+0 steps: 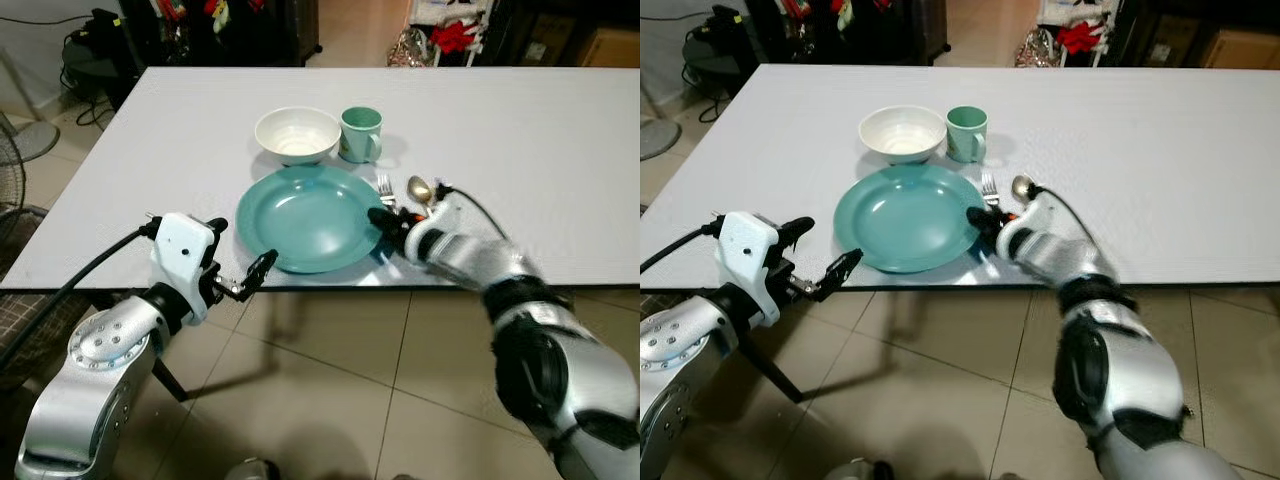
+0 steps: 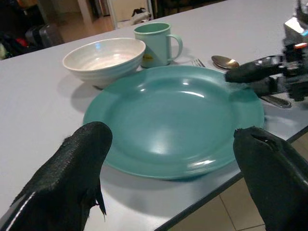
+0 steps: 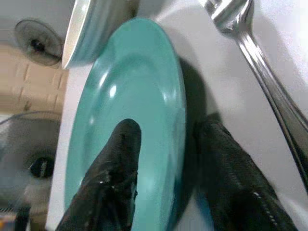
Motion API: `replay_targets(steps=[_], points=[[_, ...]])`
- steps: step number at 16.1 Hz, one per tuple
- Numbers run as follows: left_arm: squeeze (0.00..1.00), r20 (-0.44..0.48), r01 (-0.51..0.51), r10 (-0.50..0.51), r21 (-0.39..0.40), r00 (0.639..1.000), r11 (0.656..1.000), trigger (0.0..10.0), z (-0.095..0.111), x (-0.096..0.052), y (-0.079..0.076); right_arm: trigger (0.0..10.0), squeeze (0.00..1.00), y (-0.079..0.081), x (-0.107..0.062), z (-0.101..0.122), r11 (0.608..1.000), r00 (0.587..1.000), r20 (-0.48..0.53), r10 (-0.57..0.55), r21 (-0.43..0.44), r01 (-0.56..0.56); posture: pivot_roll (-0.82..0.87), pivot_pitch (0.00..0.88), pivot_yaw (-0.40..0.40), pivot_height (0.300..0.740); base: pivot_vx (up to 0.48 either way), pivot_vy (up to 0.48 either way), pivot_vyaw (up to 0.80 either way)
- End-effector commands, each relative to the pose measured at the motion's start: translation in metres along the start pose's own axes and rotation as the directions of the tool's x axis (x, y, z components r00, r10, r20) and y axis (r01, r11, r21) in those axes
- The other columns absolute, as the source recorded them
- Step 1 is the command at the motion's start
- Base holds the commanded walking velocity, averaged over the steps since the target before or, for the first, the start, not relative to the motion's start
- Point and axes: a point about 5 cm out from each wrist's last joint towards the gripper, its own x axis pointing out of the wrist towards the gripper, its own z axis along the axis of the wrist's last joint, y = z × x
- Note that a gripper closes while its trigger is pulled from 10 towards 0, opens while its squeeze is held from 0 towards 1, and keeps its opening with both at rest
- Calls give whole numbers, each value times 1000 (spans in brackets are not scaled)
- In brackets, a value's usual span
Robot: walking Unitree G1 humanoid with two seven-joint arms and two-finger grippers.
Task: Setting the table
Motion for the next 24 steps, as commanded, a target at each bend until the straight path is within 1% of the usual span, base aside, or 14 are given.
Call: replay_targets(steps=[1, 4, 7, 8, 9, 11, 13, 14, 16, 17, 18, 20, 22, 24], points=[[0, 9, -1, 1, 13, 1000, 1000, 10000, 2, 2, 0, 10000, 1000, 2, -9, 3, 999, 999, -34, 41, -22, -42, -54, 63, 40, 740, 0, 0, 0], [0, 21, -37, 37, 18, 999, 999, 10000, 8, 4, 2, 10000, 1000, 4, -50, 4, 984, 997, -49, 55, -166, -63, -64, 44, 54, 740, 0, 0, 0], [0, 39, -150, 150, -23, 988, 988, 10000, 9, 7, -1, 10000, 980, 5, -103, -8, 917, 999, -26, -26, -398, 14, -80, 27, 61, 740, 0, 0, 0], [0, 35, -181, 183, -41, 983, 983, 10000, 7, 8, -2, 10000, 706, 8, -112, -12, 893, 999, 4, -38, -449, 35, -91, 21, 64, 740, 0, 0, 0], [0, 41, -216, 218, -33, 975, 976, 10000, 6, 9, -4, 10000, 0, 17, -123, -17, 837, 996, 78, -35, -543, 72, -101, 17, 64, 740, 0, 0, 0], [0, 46, -214, 216, -49, 975, 976, 10000, 4, 14, -15, 10000, 0, 27, -121, -29, 711, 954, 295, -50, -660, 241, -104, 13, 62, 740, 0, 0, 0], [0, 43, -235, 238, -59, 970, 970, 10000, 3, 16, -16, 10000, 0, 23, -115, -36, 518, 902, 417, -115, -749, 412, -103, 11, 52, 740, 278, 0, 0], [0, 38, -253, 255, -59, 966, 966, 10000, 2, 16, -15, 10000, 0, 23, -115, -39, 533, 911, 404, -84, -754, 384, -102, 12, 49, 740, 296, 0, 0], [0, 28, -282, 283, -59, 959, 958, 10000, -1, 16, -11, 10000, 0, 24, -116, -44, 610, 915, 402, -34, -717, 338, -100, 14, 45, 740, 300, 0, 0], [0, 27, -286, 288, -59, 957, 956, 10000, -1, 16, -10, 10000, 0, 25, -116, -44, 606, 916, 401, -26, -722, 333, -100, 14, 45, 740, 300, 0, 0], [0, 22, -297, 299, -60, 954, 953, 10000, -3, 15, -9, 10000, 176, 29, -114, -45, 569, 912, 411, 12, -752, 332, -101, 12, 41, 740, 300, 0, 800], [0, 19, -307, 309, -59, 951, 950, 10000, -3, 16, -7, 10000, 247, 31, -111, -43, 546, 904, 425, 46, -768, 334, -100, 11, 33, 740, 300, 0, 800], [0, 22, -315, 317, -61, 948, 947, 10000, -2, 17, -7, 10000, 192, 33, -110, -41, 566, 902, 427, 67, -760, 318, -99, 8, 27, 740, 300, 0, 331], [0, 23, -314, 316, -61, 948, 947, 10000, -2, 17, -8, 10000, 122, 34, -109, -42, 556, 908, 411, 81, -775, 301, -98, 9, 25, 740, 298, 0, 0]])
